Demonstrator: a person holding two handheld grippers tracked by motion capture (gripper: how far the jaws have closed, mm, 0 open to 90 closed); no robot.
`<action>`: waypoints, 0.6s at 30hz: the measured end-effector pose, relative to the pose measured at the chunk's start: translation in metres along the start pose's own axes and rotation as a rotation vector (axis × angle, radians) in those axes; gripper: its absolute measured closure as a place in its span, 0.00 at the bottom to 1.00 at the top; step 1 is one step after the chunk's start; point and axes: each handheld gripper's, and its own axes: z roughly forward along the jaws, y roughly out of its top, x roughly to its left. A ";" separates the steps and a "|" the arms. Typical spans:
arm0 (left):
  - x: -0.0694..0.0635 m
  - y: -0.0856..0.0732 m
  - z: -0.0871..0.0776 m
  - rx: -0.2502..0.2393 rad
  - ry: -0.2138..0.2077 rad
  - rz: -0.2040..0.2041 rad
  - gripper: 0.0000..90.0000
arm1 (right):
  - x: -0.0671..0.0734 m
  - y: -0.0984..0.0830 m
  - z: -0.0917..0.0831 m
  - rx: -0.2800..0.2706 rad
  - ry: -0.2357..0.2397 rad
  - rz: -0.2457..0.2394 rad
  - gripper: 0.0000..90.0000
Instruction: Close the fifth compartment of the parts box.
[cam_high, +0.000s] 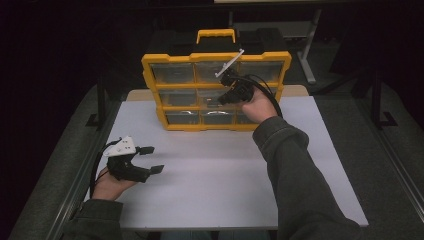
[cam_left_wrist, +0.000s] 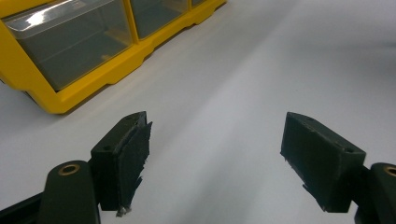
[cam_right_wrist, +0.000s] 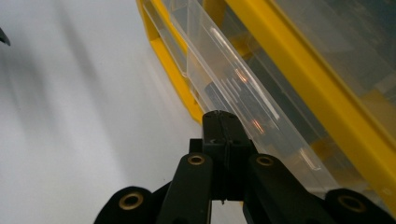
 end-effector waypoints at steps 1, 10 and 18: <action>0.000 0.000 0.000 0.004 -0.001 0.000 0.26 | 0.000 0.000 0.000 -0.001 -0.003 0.001 0.99; 0.000 0.000 0.000 0.001 0.000 0.001 0.26 | -0.003 -0.001 -0.001 -0.013 -0.036 -0.001 0.99; 0.000 0.000 0.000 0.004 0.000 -0.002 0.26 | -0.004 -0.001 -0.005 -0.016 -0.056 0.029 0.99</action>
